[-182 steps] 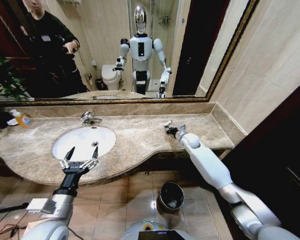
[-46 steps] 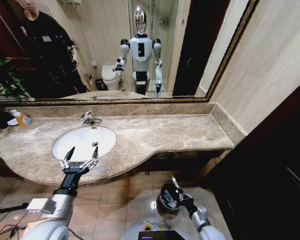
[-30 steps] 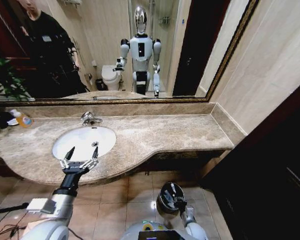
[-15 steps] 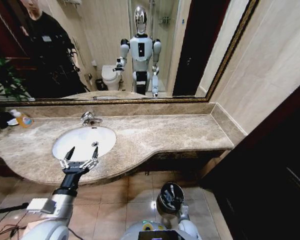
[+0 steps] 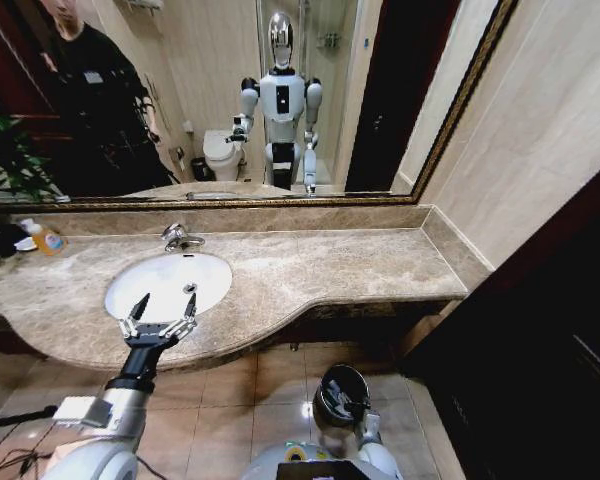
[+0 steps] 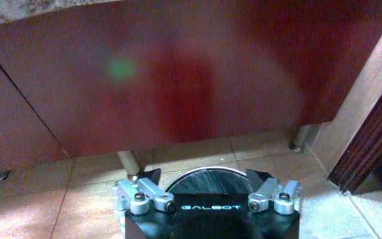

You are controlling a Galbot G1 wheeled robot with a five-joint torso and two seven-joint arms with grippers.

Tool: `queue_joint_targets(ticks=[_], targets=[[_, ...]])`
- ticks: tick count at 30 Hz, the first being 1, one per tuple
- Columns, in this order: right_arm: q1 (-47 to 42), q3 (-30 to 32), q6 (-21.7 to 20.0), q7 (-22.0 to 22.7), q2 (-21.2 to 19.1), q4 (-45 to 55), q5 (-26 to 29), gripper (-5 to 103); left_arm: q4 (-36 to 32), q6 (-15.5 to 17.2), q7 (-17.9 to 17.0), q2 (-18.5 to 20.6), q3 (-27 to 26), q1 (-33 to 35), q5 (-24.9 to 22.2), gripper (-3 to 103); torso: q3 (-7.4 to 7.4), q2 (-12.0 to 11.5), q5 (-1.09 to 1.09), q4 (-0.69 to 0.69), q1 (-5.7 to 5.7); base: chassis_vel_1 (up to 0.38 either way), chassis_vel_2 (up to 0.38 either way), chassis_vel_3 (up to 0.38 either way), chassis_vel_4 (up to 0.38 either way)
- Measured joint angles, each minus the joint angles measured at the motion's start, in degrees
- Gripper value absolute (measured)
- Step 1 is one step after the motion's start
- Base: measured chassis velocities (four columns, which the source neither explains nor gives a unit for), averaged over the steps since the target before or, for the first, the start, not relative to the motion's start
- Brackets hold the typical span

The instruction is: Pick up the trash from the sink and place it in the trash bin.

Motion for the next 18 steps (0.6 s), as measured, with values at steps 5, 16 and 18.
queue_joint_targets(ticks=[5,16,18], targets=[[-0.58,-0.24,0.42,0.00,0.25,0.43,-0.54,99,0.00,0.00,0.00,0.00,0.00,0.00,0.00,100,0.00,0.00,0.00,0.00,0.00,0.000,0.000,0.000,0.000],[-1.83,0.00,1.30,-0.48,-0.42,2.24,-2.56,100,0.00,0.00,0.00,0.00,0.00,0.00,0.00,100,0.00,0.00,0.02,0.00,0.00,0.000,0.000,0.000,0.000],[-2.51,0.14,1.33,-0.67,-0.85,3.66,-2.69,100,0.00,0.00,0.00,0.00,0.00,0.00,0.00,100,0.00,0.00,0.02,0.00,0.00,0.000,0.000,0.000,0.000]])
